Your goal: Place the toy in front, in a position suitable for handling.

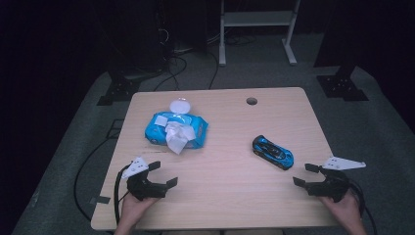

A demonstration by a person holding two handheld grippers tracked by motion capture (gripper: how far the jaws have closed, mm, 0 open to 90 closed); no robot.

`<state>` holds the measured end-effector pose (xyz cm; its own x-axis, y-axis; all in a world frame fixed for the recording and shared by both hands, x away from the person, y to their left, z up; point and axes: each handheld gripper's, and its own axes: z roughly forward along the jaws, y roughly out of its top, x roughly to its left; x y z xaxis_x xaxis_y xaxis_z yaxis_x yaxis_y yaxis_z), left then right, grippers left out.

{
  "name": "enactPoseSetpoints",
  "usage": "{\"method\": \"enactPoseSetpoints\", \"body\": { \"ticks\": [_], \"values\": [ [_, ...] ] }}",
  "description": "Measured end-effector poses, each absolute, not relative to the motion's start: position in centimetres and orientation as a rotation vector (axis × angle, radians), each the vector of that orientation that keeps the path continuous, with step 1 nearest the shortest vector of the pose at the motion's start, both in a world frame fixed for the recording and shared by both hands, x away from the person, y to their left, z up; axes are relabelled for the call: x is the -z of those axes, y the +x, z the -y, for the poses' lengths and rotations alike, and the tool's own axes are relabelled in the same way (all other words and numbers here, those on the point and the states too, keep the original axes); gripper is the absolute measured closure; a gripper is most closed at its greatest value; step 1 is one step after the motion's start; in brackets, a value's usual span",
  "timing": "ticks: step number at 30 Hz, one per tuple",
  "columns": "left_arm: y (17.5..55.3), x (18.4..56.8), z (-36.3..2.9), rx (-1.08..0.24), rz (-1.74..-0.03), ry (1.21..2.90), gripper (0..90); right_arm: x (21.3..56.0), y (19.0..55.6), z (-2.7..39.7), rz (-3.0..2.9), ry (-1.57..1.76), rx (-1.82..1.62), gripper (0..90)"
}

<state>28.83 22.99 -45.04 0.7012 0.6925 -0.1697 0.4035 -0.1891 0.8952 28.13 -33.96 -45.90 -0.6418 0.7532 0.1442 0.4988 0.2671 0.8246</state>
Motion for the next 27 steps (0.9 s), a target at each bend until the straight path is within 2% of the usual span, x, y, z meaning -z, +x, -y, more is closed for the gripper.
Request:
{"method": "enactPoseSetpoints", "body": {
  "ticks": [15,27],
  "values": [
    [29.8,43.3,-19.3,-0.347,-0.741,1.845,0.4,44.7,28.1,33.9,-2.234,1.106,-1.346,19.1],
    [34.3,41.5,-11.8,-0.371,-0.591,1.950,0.4,42.0,29.8,33.2,-2.235,1.011,-1.322,16.9]
  ]
}}
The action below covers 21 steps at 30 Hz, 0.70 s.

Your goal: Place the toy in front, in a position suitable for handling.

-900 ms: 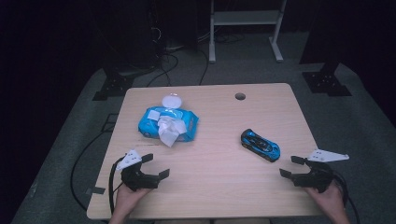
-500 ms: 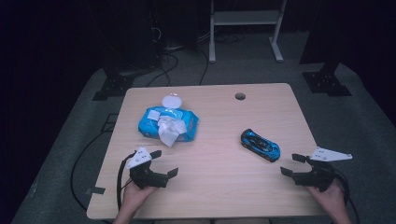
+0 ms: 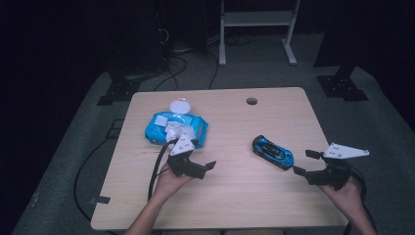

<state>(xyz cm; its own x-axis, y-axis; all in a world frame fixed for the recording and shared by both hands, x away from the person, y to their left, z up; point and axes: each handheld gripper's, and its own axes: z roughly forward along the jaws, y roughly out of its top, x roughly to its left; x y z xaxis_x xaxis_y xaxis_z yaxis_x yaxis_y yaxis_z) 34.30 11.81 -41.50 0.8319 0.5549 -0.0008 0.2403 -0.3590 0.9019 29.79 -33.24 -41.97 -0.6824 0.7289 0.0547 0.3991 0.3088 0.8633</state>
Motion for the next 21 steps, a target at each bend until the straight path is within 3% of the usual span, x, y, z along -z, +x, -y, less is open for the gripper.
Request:
{"method": "enactPoseSetpoints", "body": {
  "ticks": [11,21],
  "values": [
    [39.2,41.4,-3.6,-0.308,-0.474,2.013,0.4,41.1,33.2,32.3,-2.284,0.954,-1.285,13.9],
    [42.0,42.9,0.4,-0.274,-0.470,2.060,0.4,42.5,35.3,31.3,-2.343,0.959,-1.203,13.4]
  ]
}}
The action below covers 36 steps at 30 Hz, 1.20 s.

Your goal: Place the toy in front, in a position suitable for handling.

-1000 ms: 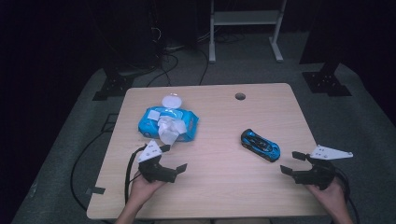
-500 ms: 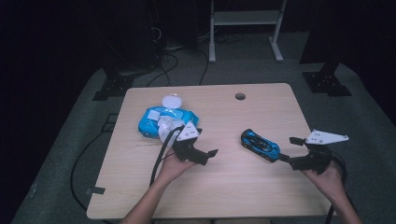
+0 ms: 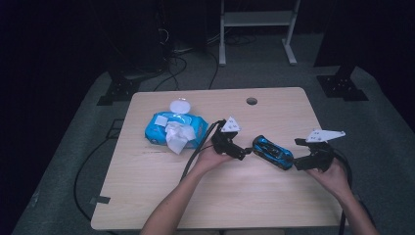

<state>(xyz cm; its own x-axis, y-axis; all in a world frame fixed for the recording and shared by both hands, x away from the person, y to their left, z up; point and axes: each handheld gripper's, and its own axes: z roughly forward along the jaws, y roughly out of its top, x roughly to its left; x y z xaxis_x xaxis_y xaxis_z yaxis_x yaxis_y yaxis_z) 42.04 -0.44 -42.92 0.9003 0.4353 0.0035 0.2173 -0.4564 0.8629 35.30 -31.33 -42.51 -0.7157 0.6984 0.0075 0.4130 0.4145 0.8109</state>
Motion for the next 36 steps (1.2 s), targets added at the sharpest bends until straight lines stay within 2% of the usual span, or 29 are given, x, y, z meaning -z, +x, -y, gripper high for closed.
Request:
{"method": "enactPoseSetpoints", "body": {
  "ticks": [6,16,36],
  "values": [
    [43.6,43.8,1.5,-0.182,-0.522,2.049,0.5,43.3,35.9,30.9,-2.376,0.958,-1.177,13.4],
    [44.6,45.3,2.4,-0.151,-0.557,2.063,0.4,45.4,36.4,30.3,-2.413,0.996,-1.131,13.4],
    [45.7,47.2,3.8,-0.061,-0.578,2.062,0.6,47.2,37.1,29.7,-2.442,1.003,-1.080,13.1]
  ]
}}
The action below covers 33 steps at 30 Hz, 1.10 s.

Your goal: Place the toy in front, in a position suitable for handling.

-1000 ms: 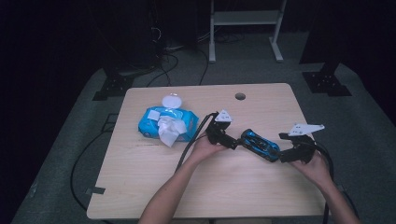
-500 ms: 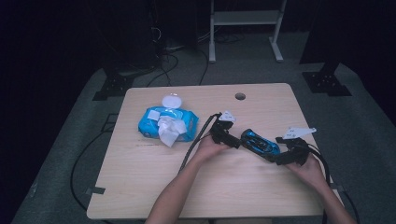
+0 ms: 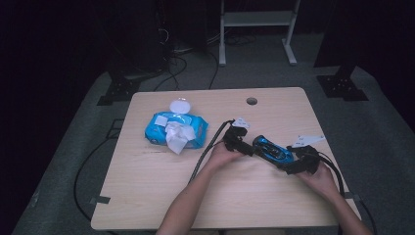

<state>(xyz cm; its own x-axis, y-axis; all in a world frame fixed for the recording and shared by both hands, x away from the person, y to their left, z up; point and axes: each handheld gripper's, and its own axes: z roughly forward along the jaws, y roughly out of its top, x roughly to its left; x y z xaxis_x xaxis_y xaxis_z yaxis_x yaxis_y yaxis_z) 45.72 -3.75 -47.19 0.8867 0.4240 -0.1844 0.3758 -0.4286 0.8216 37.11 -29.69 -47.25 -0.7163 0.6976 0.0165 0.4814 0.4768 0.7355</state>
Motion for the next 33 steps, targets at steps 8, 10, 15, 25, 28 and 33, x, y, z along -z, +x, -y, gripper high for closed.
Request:
{"method": "enactPoseSetpoints", "body": {
  "ticks": [8,10,15,25,28,33],
  "values": [
    [45.8,47.5,4.2,-0.048,-0.572,2.073,8.8,47.8,37.4,29.3,-2.456,1.005,-1.045,13.1],
    [45.8,47.7,4.3,-0.028,-0.562,2.070,8.8,47.9,37.4,29.2,-2.460,0.999,-1.044,13.1],
    [45.9,47.9,4.8,0.019,-0.557,2.084,9.1,48.2,37.5,29.2,-2.465,1.007,-1.030,13.6],
    [45.8,48.1,5.5,0.085,-0.497,2.143,21.9,48.2,37.6,29.5,-2.459,1.004,-1.052,21.7],
    [45.7,48.1,5.7,0.064,-0.483,2.158,22.6,48.2,37.6,29.4,-2.458,1.002,-1.049,21.8],
    [45.7,48.0,5.7,0.069,-0.477,2.169,24.4,48.1,37.5,29.3,-2.465,0.985,-1.032,22.5]
  ]
}}
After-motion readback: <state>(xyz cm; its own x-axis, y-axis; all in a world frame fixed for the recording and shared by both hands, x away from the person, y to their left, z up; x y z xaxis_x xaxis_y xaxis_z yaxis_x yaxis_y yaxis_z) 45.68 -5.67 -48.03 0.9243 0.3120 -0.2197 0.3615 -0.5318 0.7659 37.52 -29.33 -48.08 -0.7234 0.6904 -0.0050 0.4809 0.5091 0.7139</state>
